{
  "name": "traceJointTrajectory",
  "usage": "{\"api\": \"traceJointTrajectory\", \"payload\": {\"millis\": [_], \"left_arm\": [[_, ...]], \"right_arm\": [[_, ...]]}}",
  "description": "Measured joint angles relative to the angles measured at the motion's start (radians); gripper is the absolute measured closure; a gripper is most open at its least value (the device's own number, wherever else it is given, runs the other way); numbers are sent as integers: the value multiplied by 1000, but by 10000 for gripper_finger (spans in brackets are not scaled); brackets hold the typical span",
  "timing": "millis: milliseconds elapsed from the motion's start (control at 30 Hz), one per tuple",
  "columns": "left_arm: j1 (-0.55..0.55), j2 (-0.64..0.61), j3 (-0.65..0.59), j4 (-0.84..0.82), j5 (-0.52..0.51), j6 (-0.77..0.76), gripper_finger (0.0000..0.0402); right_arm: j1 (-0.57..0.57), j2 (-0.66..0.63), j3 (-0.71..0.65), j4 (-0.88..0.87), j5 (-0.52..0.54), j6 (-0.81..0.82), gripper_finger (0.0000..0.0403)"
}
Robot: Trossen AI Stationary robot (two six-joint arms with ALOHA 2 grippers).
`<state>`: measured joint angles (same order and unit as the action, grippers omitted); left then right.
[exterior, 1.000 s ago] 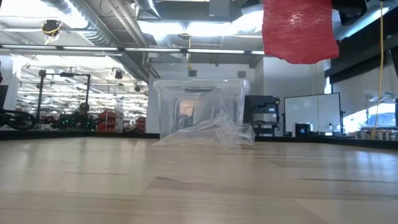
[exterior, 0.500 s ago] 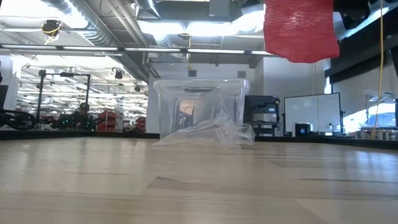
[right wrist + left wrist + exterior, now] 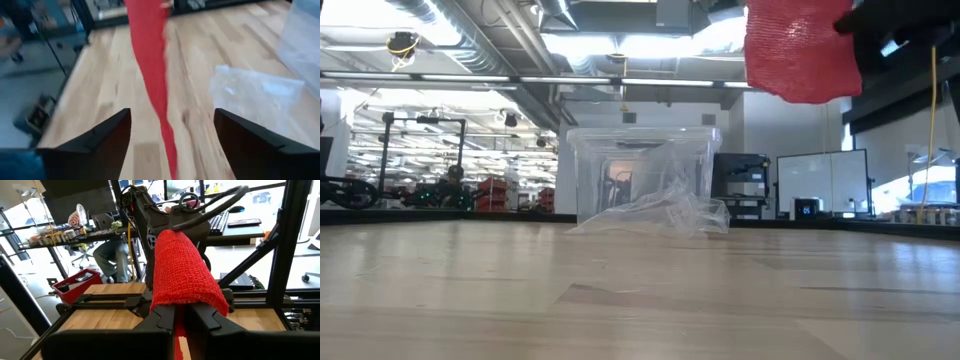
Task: Roll bandage
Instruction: Roll the red bandage
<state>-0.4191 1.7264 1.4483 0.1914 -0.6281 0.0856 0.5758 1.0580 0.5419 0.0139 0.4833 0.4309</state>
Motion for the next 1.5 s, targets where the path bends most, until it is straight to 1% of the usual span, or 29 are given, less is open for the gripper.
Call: {"api": "traceJointTrajectory", "payload": {"millis": [100,167,233,300,400,467,533,600,700,767,833,967,1067,1200,1267,1367,1400,1500], "left_arm": [[-1,2,0,-6,0,6,389],[-2,2,0,-3,0,18,389],[-2,2,0,3,0,19,389],[-2,2,0,4,0,25,389],[-2,2,0,13,5,26,389],[-2,2,0,21,36,27,389],[-2,2,0,32,65,26,389],[-2,2,0,34,69,24,389],[-2,1,0,33,71,21,389],[-2,1,0,33,71,20,389],[-2,1,0,33,71,19,389],[2,1,0,32,71,19,389],[2,1,0,32,71,15,389],[3,1,0,27,71,16,389],[3,1,0,30,71,18,389],[3,1,0,36,71,19,389],[3,1,0,37,71,19,389],[0,-2,0,36,68,27,389]], "right_arm": [[20,0,-2,-53,-10,-17,117],[44,0,-23,-31,-9,-32,126],[72,0,-59,26,8,-60,138],[103,0,-116,132,53,-98,152],[126,9,-240,398,109,-180,170],[124,17,-321,565,162,-213,179],[109,29,-377,674,185,-229,186],[90,34,-403,736,133,-230,191],[76,34,-406,821,38,-239,197],[77,34,-405,871,16,-279,202],[77,33,-396,876,14,-305,208],[77,41,-377,836,2,-308,221],[78,67,-356,823,-11,-307,240],[78,130,-315,821,-32,-336,287],[78,149,-300,821,-29,-360,321],[79,165,-293,820,-24,-380,383],[83,166,-293,819,-22,-385,391],[145,156,-293,821,5,-386,390]]}}
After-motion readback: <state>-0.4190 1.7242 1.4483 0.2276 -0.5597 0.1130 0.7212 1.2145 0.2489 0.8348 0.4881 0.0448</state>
